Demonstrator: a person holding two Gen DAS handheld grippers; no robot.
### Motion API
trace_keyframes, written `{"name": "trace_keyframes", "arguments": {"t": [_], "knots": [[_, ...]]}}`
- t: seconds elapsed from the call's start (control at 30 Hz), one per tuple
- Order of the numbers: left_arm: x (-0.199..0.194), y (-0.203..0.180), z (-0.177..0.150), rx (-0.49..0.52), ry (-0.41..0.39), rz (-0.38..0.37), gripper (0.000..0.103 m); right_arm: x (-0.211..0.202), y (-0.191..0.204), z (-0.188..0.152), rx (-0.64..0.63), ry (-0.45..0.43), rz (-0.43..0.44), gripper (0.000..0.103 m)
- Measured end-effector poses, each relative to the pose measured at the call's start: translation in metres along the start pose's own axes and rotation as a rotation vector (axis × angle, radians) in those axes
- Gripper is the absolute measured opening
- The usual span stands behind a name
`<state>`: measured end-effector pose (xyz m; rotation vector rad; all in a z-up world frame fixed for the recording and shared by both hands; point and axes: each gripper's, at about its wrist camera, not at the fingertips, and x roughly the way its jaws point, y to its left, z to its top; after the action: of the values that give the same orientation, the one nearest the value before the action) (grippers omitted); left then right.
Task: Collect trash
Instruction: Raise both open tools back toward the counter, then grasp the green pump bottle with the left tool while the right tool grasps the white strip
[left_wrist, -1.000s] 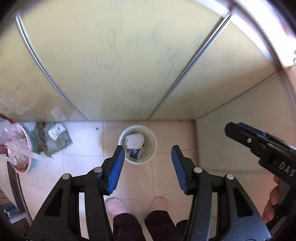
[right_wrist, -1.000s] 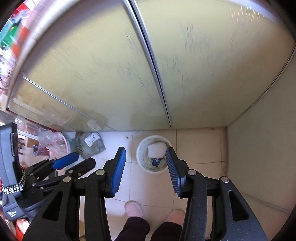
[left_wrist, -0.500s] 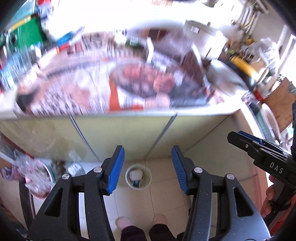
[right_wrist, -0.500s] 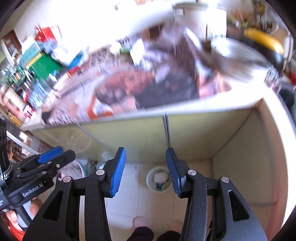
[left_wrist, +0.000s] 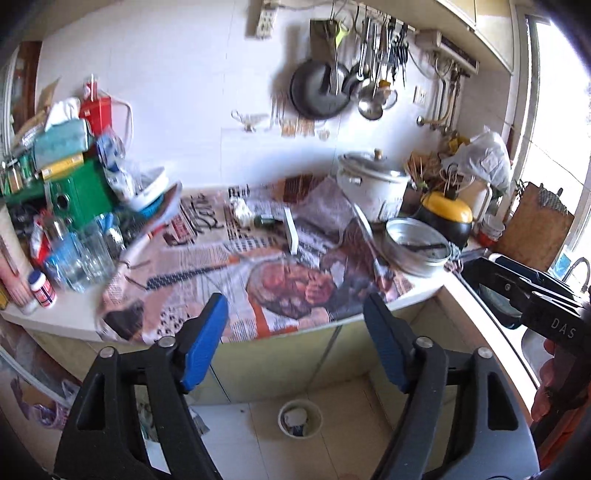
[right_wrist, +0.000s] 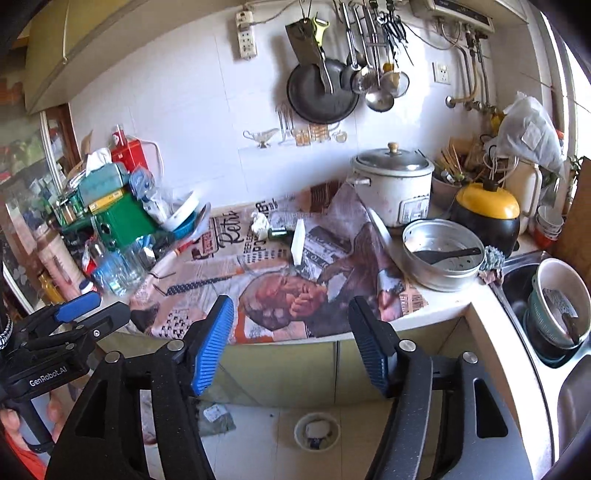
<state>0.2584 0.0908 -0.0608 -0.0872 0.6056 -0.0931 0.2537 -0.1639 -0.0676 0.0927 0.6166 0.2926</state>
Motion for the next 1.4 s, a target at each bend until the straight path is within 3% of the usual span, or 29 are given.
{"name": "trace_keyframes", "arguments": {"t": [0.07, 0.3, 0.7, 1.03, 1.23, 1.4], "knots": [[-0.007, 0.001, 0.008, 0.001, -0.032, 0.005, 0.089, -0.006, 0.001, 0.006, 0.008, -0.034, -0.002, 0.068], [0.011, 0.003, 0.033, 0.001, -0.052, 0.02, 0.092, -0.003, -0.005, 0.027, 0.013, -0.081, -0.005, 0.068], [0.099, -0.007, 0.103, -0.037, -0.043, 0.109, 0.092, 0.076, -0.055, 0.084, -0.027, -0.059, 0.046, 0.068], [0.172, -0.01, 0.135, -0.128, -0.009, 0.21, 0.093, 0.147, -0.087, 0.129, -0.102, 0.01, 0.131, 0.068], [0.217, 0.005, 0.138, -0.136, 0.069, 0.255, 0.093, 0.202, -0.083, 0.131, -0.097, 0.116, 0.192, 0.068], [0.255, 0.035, 0.144, -0.153, 0.128, 0.242, 0.093, 0.244, -0.07, 0.127, -0.103, 0.19, 0.196, 0.068]]}}
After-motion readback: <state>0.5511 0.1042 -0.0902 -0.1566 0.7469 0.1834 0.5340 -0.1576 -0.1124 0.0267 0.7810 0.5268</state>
